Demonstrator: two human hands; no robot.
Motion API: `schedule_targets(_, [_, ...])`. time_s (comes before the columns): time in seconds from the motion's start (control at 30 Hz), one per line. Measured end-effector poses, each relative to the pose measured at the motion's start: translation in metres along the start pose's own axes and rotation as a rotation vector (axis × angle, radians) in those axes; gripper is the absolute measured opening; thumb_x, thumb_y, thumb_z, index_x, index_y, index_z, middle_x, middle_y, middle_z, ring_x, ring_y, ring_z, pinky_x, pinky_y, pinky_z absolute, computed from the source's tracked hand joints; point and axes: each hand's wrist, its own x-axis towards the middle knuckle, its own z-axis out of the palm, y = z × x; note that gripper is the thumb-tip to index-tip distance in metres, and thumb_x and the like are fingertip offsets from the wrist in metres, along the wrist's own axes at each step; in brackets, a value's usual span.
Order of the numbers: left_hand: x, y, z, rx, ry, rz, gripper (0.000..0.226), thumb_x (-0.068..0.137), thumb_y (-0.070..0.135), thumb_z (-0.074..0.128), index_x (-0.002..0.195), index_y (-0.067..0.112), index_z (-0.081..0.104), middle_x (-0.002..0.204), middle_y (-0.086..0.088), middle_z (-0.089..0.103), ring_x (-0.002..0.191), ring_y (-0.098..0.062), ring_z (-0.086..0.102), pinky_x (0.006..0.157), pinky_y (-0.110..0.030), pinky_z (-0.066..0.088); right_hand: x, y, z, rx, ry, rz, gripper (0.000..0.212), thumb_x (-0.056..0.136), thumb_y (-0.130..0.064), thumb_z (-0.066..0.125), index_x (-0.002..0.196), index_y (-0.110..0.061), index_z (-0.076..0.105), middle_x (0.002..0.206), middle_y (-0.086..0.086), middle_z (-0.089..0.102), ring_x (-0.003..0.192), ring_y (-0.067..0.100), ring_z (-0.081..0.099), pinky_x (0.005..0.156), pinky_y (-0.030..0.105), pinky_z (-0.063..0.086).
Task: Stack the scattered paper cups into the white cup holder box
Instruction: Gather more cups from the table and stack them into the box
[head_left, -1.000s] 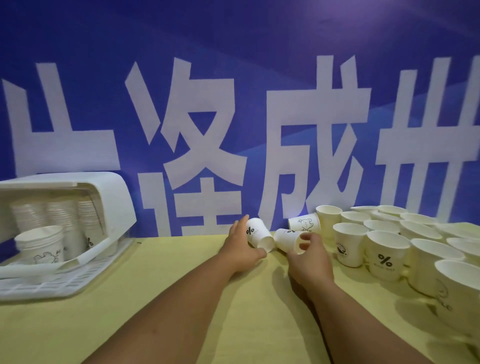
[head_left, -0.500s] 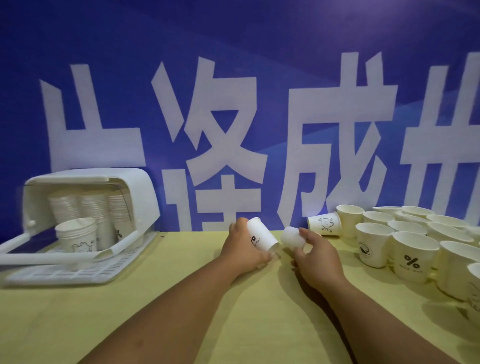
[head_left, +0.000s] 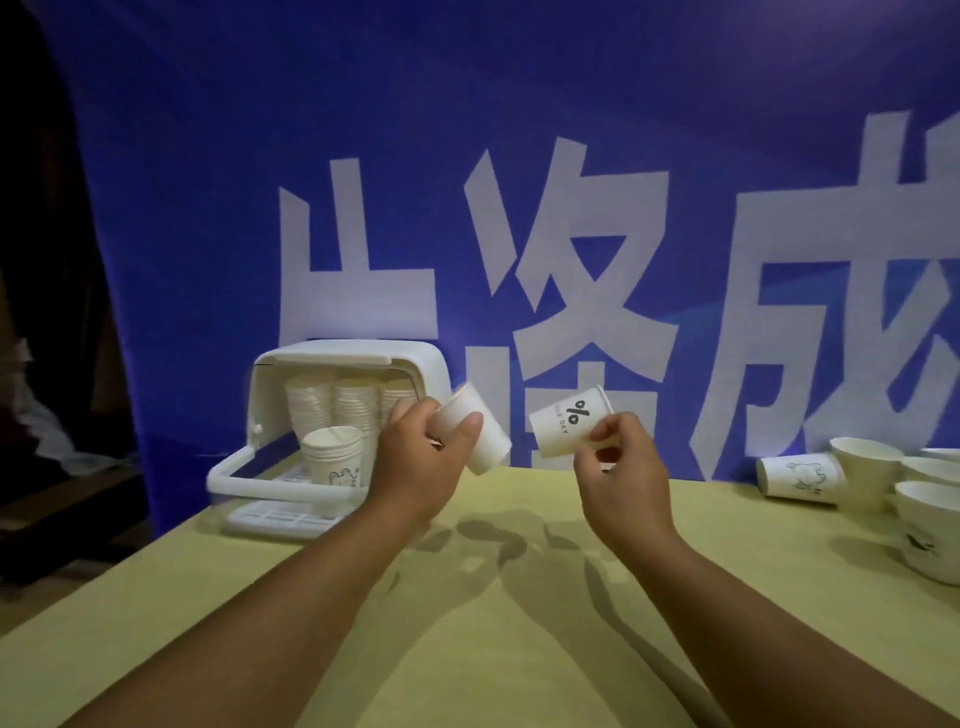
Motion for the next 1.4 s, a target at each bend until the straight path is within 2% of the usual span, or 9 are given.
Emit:
schedule_targets(0.13, [0.022, -0.033, -0.050, 0.027, 0.156, 0.018, 0.042, 0.088, 0.057, 0.063, 0.083, 0.015, 0.061, 0.102, -0.001, 0.055, 0.083, -0.018, 0.056, 0.072, -0.031, 0.049, -0.004, -0.020, 0.053, 0.109, 0.002, -0.039, 0.026, 0.093, -0.018, 0.068, 0.088, -0.028, 0.044, 0.107, -0.007, 0.058, 0.100, 0.015, 0.062, 0.069, 0.030, 0.060])
schedule_targets(0.23, [0.035, -0.056, -0.080, 0.058, 0.283, 0.013, 0.036, 0.094, 0.046, 0.068, 0.078, 0.015, 0.056, 0.101, -0.003, 0.053, 0.078, -0.014, 0.053, 0.063, -0.024, 0.040, -0.003, -0.033, 0.089, 0.187, 0.012, -0.051, 0.026, 0.093, -0.019, 0.067, 0.086, -0.028, 0.043, 0.102, -0.007, 0.058, 0.097, 0.015, 0.062, 0.067, 0.028, 0.058])
schedule_targets(0.3, [0.042, -0.072, -0.091, 0.102, 0.329, -0.018, 0.035, 0.094, 0.041, 0.070, 0.078, 0.013, 0.054, 0.105, -0.002, 0.050, 0.083, -0.020, 0.052, 0.064, -0.024, 0.038, -0.003, -0.042, 0.112, 0.208, 0.047, -0.064, 0.027, 0.092, -0.019, 0.067, 0.084, -0.030, 0.043, 0.097, -0.008, 0.057, 0.094, 0.016, 0.061, 0.070, 0.036, 0.060])
schedule_targets(0.4, [0.049, -0.096, -0.094, 0.182, 0.253, -0.093, 0.028, 0.093, 0.038, 0.071, 0.086, 0.014, 0.057, 0.114, 0.001, 0.047, 0.092, -0.023, 0.055, 0.075, -0.032, 0.042, -0.003, -0.054, 0.138, 0.208, 0.106, -0.082, 0.030, 0.090, -0.017, 0.066, 0.080, -0.031, 0.041, 0.092, -0.008, 0.054, 0.093, 0.018, 0.057, 0.070, 0.040, 0.058])
schedule_targets(0.6, [0.047, -0.109, -0.092, 0.333, 0.142, -0.118, 0.030, 0.092, 0.045, 0.070, 0.106, 0.030, 0.048, 0.118, 0.011, 0.036, 0.091, -0.024, 0.061, 0.078, -0.045, 0.054, -0.005, -0.044, 0.149, 0.126, 0.009, -0.159, 0.026, 0.089, -0.014, 0.071, 0.095, -0.026, 0.049, 0.104, -0.006, 0.053, 0.104, 0.015, 0.054, 0.071, 0.014, 0.046])
schedule_targets(0.73, [0.048, -0.112, -0.088, 0.342, 0.141, -0.129, 0.055, 0.090, 0.043, 0.074, 0.133, 0.029, 0.043, 0.138, 0.005, 0.032, 0.105, -0.027, 0.060, 0.087, -0.050, 0.055, -0.005, -0.030, 0.145, 0.122, -0.014, -0.136, 0.032, 0.088, -0.011, 0.073, 0.095, -0.030, 0.048, 0.106, -0.010, 0.053, 0.109, 0.017, 0.056, 0.078, 0.020, 0.054])
schedule_targets(0.9, [0.050, -0.115, -0.084, 0.398, 0.001, -0.204, 0.078, 0.088, 0.044, 0.072, 0.154, 0.025, 0.035, 0.153, 0.001, 0.045, 0.135, -0.028, 0.047, 0.106, -0.047, 0.045, -0.003, -0.026, 0.146, 0.129, -0.018, -0.117, 0.033, 0.088, -0.010, 0.073, 0.099, -0.029, 0.049, 0.110, -0.009, 0.053, 0.112, 0.017, 0.054, 0.086, 0.025, 0.057])
schedule_targets(1.13, [0.046, -0.113, -0.084, 0.577, -0.089, -0.303, 0.074, 0.082, 0.073, 0.064, 0.142, 0.031, 0.055, 0.138, 0.003, 0.062, 0.127, -0.027, 0.054, 0.104, -0.046, 0.043, 0.000, -0.020, 0.146, 0.104, -0.005, -0.157, 0.029, 0.092, -0.014, 0.070, 0.103, -0.030, 0.048, 0.110, -0.009, 0.052, 0.109, 0.015, 0.053, 0.086, 0.031, 0.059])
schedule_targets(1.4, [0.040, -0.106, -0.087, 0.333, -0.152, -0.306, 0.060, 0.073, 0.061, 0.082, 0.122, 0.042, 0.055, 0.113, 0.018, 0.065, 0.104, -0.014, 0.065, 0.088, -0.044, 0.058, 0.004, -0.031, 0.143, 0.126, 0.013, -0.222, 0.027, 0.100, -0.014, 0.055, 0.104, -0.036, 0.041, 0.108, -0.010, 0.048, 0.105, 0.016, 0.053, 0.085, 0.041, 0.059])
